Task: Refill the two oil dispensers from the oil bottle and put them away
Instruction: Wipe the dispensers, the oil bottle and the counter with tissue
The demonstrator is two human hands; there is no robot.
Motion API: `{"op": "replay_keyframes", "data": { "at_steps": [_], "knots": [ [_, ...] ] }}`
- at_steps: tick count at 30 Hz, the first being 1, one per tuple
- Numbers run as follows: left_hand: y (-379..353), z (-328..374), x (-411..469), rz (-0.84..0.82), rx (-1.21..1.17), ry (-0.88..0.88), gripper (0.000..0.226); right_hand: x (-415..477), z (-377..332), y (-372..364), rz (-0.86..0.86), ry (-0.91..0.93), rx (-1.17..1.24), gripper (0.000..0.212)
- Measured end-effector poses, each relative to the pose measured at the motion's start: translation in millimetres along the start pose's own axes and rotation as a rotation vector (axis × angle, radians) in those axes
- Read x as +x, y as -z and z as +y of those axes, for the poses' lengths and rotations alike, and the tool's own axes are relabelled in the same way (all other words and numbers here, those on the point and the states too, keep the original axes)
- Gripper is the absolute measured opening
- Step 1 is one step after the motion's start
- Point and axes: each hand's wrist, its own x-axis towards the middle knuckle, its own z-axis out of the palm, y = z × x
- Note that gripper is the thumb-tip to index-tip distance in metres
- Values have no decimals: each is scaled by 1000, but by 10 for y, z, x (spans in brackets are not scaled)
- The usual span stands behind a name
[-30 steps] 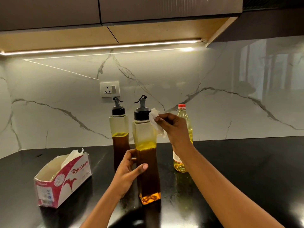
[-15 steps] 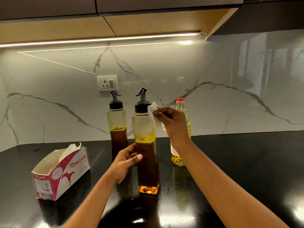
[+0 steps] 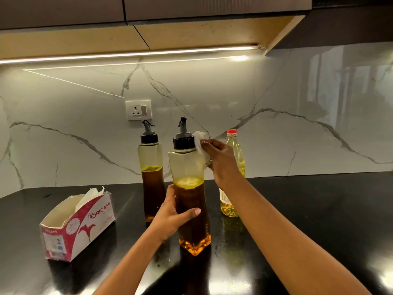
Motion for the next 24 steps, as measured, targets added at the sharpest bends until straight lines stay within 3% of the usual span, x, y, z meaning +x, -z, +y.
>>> {"op": "replay_keyframes", "data": {
  "at_steps": [3, 10, 15, 24],
  "knots": [
    [48, 36, 7, -72, -2, -23, 79, 42, 21, -58, -46, -178, 152, 13],
    [71, 8, 20, -99, -111, 40, 80, -1, 67, 105, -29, -12, 172, 15],
    [94, 34, 56, -147, -139, 97, 94, 125, 10, 45, -112, -163, 142, 17],
    [138, 9, 109, -193, -187, 134, 96, 172, -25, 177, -172, -193, 121, 18]
  ]
}}
